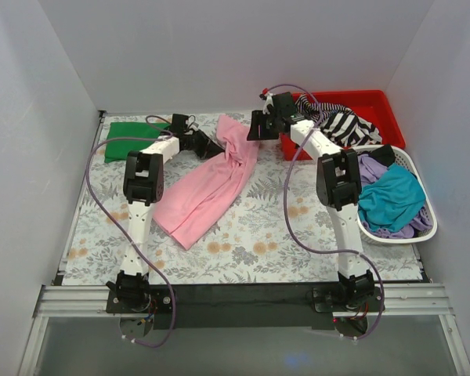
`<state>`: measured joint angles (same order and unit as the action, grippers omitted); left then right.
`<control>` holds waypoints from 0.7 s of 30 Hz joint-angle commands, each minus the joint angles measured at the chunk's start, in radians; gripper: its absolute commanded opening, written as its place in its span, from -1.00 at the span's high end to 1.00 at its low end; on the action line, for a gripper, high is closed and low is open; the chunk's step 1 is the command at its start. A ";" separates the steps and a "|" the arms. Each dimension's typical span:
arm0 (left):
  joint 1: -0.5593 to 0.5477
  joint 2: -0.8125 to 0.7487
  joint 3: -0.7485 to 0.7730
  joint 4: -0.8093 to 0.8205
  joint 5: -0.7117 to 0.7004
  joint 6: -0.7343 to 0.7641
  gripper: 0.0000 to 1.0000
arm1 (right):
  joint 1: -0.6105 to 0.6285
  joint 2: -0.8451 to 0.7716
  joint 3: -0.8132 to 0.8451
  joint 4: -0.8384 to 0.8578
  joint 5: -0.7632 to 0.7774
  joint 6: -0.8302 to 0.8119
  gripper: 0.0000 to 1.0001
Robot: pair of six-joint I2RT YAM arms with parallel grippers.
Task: Fold and stack the t-shirts
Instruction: Fold the tshirt
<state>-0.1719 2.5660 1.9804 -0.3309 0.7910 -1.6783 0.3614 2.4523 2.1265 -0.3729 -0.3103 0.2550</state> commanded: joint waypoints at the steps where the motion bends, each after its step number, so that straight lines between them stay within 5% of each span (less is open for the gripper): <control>1: 0.012 0.040 0.095 0.004 0.011 -0.064 0.90 | 0.016 -0.179 -0.026 0.006 0.066 -0.079 -0.25; 10: 0.066 -0.085 0.042 0.013 -0.160 0.090 0.78 | 0.059 -0.380 -0.217 0.008 0.074 -0.105 -0.29; 17: 0.064 -0.314 -0.046 -0.100 -0.401 0.311 0.57 | 0.125 -0.476 -0.470 0.014 -0.016 -0.086 -0.26; 21: 0.051 -0.563 -0.254 -0.123 -0.505 0.393 0.54 | 0.247 -0.512 -0.614 0.034 -0.027 -0.085 -0.25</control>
<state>-0.1024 2.2272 1.8397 -0.4053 0.4183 -1.3964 0.5140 2.0033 1.5650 -0.3473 -0.2981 0.1730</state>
